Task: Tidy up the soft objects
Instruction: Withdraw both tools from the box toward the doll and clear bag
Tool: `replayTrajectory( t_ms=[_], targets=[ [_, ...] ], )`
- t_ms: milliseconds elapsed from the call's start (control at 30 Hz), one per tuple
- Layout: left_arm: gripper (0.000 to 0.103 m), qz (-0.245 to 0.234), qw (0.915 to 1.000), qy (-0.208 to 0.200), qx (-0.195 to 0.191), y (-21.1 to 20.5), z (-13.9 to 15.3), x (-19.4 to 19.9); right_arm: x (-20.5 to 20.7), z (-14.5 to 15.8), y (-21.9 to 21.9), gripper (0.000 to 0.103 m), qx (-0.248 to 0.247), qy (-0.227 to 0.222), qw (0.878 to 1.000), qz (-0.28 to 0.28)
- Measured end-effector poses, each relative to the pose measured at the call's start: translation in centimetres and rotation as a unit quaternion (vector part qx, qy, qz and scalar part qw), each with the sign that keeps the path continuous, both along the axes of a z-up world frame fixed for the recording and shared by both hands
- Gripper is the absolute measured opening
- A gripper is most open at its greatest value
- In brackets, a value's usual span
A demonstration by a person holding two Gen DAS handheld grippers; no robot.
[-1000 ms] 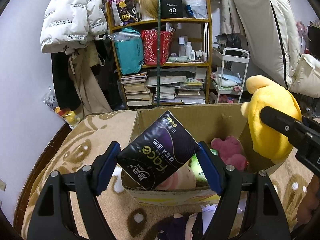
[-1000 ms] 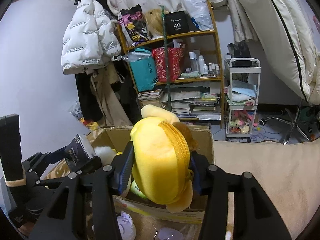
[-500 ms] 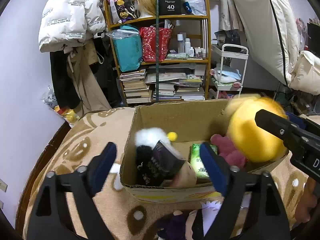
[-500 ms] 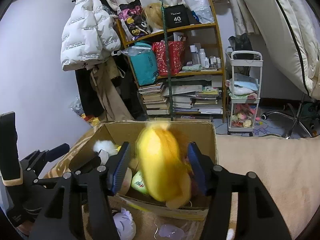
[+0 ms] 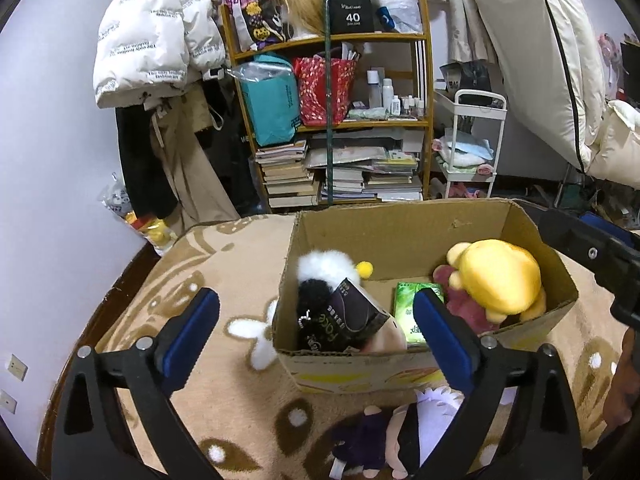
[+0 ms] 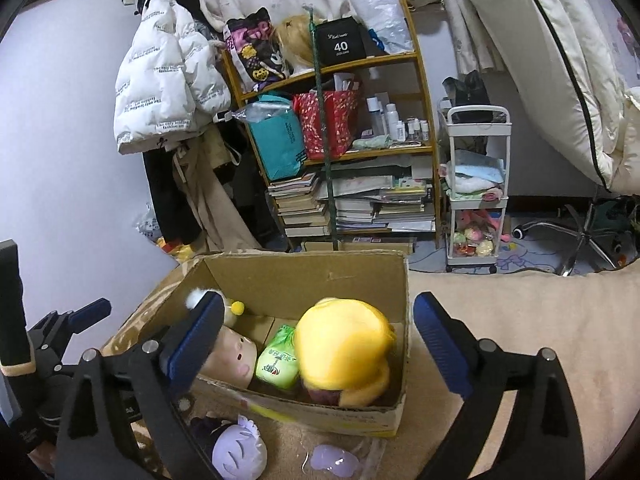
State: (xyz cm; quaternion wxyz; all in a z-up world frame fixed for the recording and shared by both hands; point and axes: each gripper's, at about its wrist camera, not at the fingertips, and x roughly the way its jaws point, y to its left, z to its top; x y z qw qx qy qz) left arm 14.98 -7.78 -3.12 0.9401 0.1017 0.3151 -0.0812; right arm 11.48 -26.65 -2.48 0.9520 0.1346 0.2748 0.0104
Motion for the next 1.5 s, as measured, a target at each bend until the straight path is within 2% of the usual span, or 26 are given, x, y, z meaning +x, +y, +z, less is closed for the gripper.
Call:
replayTrajectory(
  t_ms=[233,433,600,1000,1500],
  targets=[
    [0.098,0.004,1.0,0.003,0.0,0.4,0.7,-1.6,-1.6,0.8,-0.1,0.103,0.007,-0.003,1.0,-0.007],
    [0.098,0.013,0.9997,0.014,-0.014,1.6,1.3,-3.7,-3.4,1.1,0.3,0.103,-0.002,0.004,1.0,-0.007],
    [0.098,0.017,0.9997,0.019,-0.003,2.4,1.9,-5.0,-4.8,1.6,0.8,0.103,-0.014,0.01,1.0,-0.01],
    [0.098,0.021,0.9995,0.023,-0.012,3.5,2.5,-8.3,-7.2,2.0,2.3,0.103,-0.022,0.022,1.0,-0.005],
    [0.099,0.002,0.9984,0.056,-0.012,2.7,0.6,-9.2,-7.8,0.6,2.7,0.103,-0.021,0.05,0.998,-0.012]
  ],
)
